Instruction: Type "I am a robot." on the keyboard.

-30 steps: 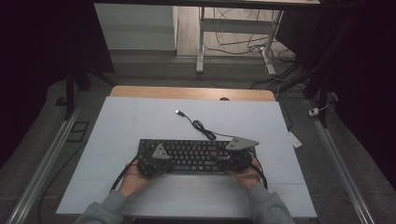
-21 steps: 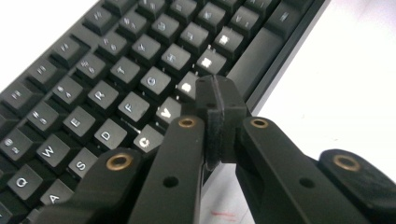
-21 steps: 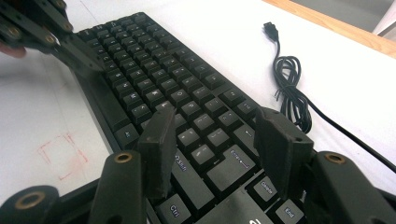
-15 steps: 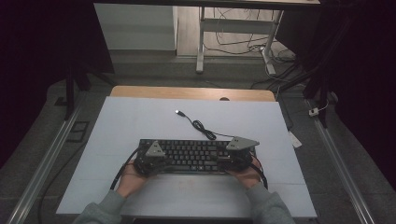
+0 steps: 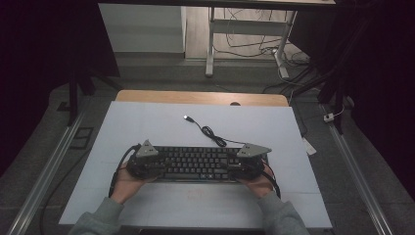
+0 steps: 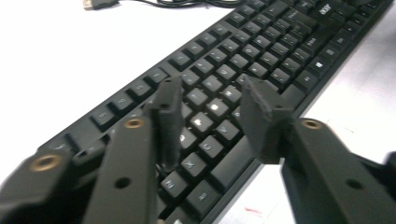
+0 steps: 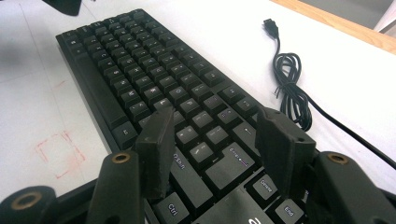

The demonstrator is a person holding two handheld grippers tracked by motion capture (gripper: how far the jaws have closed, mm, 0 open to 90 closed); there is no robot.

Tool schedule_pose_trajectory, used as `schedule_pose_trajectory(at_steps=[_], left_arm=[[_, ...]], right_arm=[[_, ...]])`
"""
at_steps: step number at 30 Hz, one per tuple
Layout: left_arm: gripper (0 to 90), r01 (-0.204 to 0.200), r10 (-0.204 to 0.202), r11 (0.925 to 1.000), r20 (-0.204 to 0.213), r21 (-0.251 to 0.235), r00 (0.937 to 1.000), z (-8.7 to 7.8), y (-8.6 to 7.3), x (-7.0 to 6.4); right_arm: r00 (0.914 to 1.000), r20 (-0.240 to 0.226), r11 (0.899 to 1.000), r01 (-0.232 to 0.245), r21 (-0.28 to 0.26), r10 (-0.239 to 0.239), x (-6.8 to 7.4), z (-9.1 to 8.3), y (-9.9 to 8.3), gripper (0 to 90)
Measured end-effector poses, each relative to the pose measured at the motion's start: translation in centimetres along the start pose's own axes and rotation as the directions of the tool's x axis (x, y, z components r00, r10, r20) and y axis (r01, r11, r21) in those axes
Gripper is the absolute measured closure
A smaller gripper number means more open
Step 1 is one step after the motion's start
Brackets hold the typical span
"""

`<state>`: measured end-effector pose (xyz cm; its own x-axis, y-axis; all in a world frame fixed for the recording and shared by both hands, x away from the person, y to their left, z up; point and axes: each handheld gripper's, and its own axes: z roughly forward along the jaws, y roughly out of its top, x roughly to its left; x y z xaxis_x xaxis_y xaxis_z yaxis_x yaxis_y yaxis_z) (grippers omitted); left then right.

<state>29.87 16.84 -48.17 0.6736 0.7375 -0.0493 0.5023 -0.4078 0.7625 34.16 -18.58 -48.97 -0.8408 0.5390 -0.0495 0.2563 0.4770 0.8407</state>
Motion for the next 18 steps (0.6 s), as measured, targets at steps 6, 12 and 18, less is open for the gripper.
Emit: schedule_pose_trajectory(at_steps=[6,12,18], left_arm=[[41.4,0.042,-0.042,0.9991,-0.019,-0.009,0.9989,-0.4,0.0,0.6],[31.8,0.065,-0.065,0.9978,-0.039,-0.013,0.9971,-0.8,0.2,1.1],[27.4,0.084,-0.085,0.9964,-0.043,-0.010,0.9955,-0.9,0.3,1.6]], right_arm=[[1.0000,-0.002,1.000,0.002,0.002,-0.002,0.0,0.0,0.0,47.9],[1.0000,0.001,1.000,0.005,0.007,-0.005,0.0,0.1,0.0,47.9],[0.9999,-0.005,1.000,0.011,0.015,-0.011,0.1,0.2,0.0,47.9]])
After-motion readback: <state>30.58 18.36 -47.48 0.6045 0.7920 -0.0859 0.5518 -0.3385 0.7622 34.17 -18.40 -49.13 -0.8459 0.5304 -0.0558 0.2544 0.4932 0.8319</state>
